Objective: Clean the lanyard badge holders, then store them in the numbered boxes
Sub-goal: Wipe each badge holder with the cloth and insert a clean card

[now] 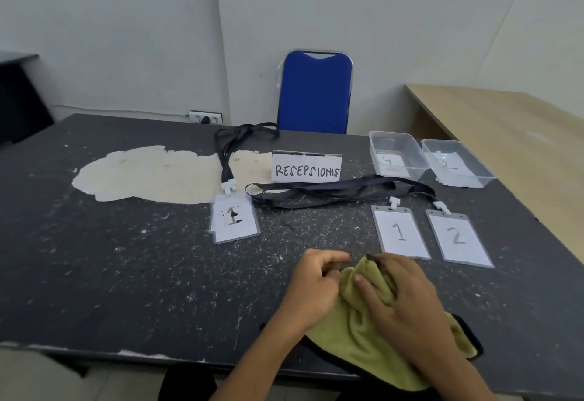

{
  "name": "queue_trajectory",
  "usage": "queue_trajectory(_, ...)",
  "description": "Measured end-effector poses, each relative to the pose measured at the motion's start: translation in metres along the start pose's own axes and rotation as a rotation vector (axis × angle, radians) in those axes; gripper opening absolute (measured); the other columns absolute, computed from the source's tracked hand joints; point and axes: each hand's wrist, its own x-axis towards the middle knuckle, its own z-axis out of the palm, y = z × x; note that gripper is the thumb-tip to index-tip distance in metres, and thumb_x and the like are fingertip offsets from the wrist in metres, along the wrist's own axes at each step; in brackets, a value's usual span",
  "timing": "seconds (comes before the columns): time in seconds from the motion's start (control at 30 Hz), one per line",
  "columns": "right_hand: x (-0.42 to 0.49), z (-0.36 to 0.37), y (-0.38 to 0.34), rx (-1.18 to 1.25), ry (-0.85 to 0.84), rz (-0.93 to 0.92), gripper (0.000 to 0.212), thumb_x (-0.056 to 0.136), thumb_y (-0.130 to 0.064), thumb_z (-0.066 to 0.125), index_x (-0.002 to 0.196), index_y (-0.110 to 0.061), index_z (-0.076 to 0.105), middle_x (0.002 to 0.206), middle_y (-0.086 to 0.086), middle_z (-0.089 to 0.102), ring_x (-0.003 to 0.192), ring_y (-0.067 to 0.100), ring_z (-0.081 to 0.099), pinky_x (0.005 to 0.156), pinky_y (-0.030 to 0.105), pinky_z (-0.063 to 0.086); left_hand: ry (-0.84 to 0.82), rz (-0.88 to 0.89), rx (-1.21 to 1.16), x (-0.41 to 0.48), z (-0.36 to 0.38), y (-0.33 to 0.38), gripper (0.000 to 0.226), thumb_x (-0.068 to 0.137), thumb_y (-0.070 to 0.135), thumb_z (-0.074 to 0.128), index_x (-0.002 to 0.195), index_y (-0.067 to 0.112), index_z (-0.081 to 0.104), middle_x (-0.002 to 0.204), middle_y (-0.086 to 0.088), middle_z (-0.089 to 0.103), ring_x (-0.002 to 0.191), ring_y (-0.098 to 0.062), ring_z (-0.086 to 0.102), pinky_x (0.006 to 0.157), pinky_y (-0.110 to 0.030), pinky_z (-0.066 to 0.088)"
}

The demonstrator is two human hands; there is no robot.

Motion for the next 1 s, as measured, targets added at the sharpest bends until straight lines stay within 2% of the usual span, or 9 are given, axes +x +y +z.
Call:
queue_trajectory(0.07, -0.006, 0.005, -0.002, -0.088, -0.032, -0.053, 0.029, 0.083, -0.051, 0.053, 0.102, -0.03, 0.059, 0.095, -0.018, 0.057, 0.089, 0.007, 0.054, 0.072, 0.023, 0.041, 0.048, -0.011, -0.037, 0.0, -0.009, -0.002, 0.027, 0.094, 0.005, 0.051, 0.102, 0.025, 0.067, 0.113, 0.001, 0.055, 0.092, -0.006, 0.061, 0.076, -0.012, 0.05)
queue_trajectory(0.13, -0.003, 0.006, -0.009, -0.057, -0.046, -0.045, 0.016, 0.088, -0.043, 0.056, 0.1, -0.032, 0.057, 0.089, -0.02, 0.058, 0.082, 0.008, 0.058, 0.067, 0.028, 0.044, 0.076, -0.018, -0.069, 0.0, -0.02, -0.003, 0.023, 0.094, 0.009, 0.053, 0.105, 0.023, 0.066, 0.112, 0.002, 0.06, 0.091, -0.008, 0.062, 0.073, -0.014, 0.051)
queue_trajectory(0.23, 0.011, 0.014, -0.026, 0.045, -0.086, -0.01, 0.012, 0.089, -0.037, 0.057, 0.099, -0.033, 0.054, 0.083, -0.019, 0.062, 0.079, 0.007, 0.06, 0.069, 0.034, 0.049, 0.171, -0.029, -0.05, 0.001, -0.044, -0.005, 0.029, 0.092, 0.017, 0.058, 0.121, 0.021, 0.059, 0.11, 0.009, 0.061, 0.098, -0.008, 0.06, 0.085, -0.026, 0.053)
queue_trajectory(0.3, 0.024, 0.025, -0.039, 0.07, -0.134, 0.007, 0.017, 0.087, -0.042, 0.059, 0.101, -0.034, 0.053, 0.086, -0.018, 0.064, 0.081, 0.006, 0.061, 0.071, 0.034, 0.051, 0.28, -0.024, 0.015, 0.003, -0.065, -0.006, 0.033, 0.092, 0.021, 0.058, 0.125, 0.022, 0.055, 0.114, 0.007, 0.058, 0.102, -0.007, 0.057, 0.087, -0.025, 0.049)
queue_trajectory(0.4, 0.05, 0.045, -0.061, 0.009, -0.265, 0.041, 0.019, 0.085, -0.046, 0.057, 0.097, -0.032, 0.058, 0.083, -0.015, 0.064, 0.078, 0.009, 0.06, 0.072, 0.033, 0.052, 0.458, -0.062, 0.267, 0.01, -0.102, -0.012, 0.038, 0.092, 0.025, 0.057, 0.129, 0.021, 0.054, 0.13, -0.003, 0.047, 0.121, -0.018, 0.044, 0.104, -0.037, 0.039)
queue_trajectory(0.5, 0.081, 0.066, -0.082, 0.003, -0.432, 0.075, 0.033, 0.075, -0.045, 0.055, 0.104, -0.031, 0.063, 0.091, -0.011, 0.067, 0.084, 0.014, 0.062, 0.082, 0.036, 0.054, 0.566, -0.174, 0.46, 0.016, -0.136, -0.019, 0.041, 0.093, 0.027, 0.054, 0.134, 0.02, 0.05, 0.135, -0.008, 0.04, 0.128, -0.026, 0.032, 0.107, -0.042, 0.028)
queue_trajectory(0.67, 0.114, 0.098, -0.107, 0.01, -0.536, 0.091, 0.027, 0.077, -0.04, 0.056, 0.098, -0.025, 0.066, 0.093, -0.004, 0.068, 0.086, 0.02, 0.061, 0.084, 0.037, 0.052, 0.584, -0.237, 0.55, 0.028, -0.158, -0.028, 0.042, 0.093, 0.032, 0.052, 0.134, 0.022, 0.05, 0.134, -0.008, 0.041, 0.128, -0.028, 0.03, 0.105, -0.045, 0.025)
queue_trajectory(0.87, 0.112, 0.112, -0.113, 0.017, -0.434, 0.156, 0.026, 0.077, -0.037, 0.055, 0.089, -0.018, 0.067, 0.079, -0.004, 0.066, 0.076, 0.02, 0.061, 0.068, 0.031, 0.048, 0.607, -0.16, 0.65, 0.029, -0.148, -0.043, 0.035, 0.094, 0.036, 0.047, 0.126, 0.026, 0.057, 0.121, -0.001, 0.045, 0.114, -0.02, 0.033, 0.096, -0.036, 0.025)
queue_trajectory(1.0, 0.112, 0.113, -0.114, 0.076, -0.425, 0.176, 0.023, 0.077, -0.035, 0.056, 0.087, -0.018, 0.067, 0.078, -0.006, 0.067, 0.079, 0.019, 0.062, 0.072, 0.031, 0.05, 0.61, -0.161, 0.648, 0.03, -0.148, -0.044, 0.036, 0.095, 0.035, 0.045, 0.127, 0.026, 0.057, 0.123, -0.001, 0.046, 0.114, -0.02, 0.033, 0.096, -0.036, 0.025)
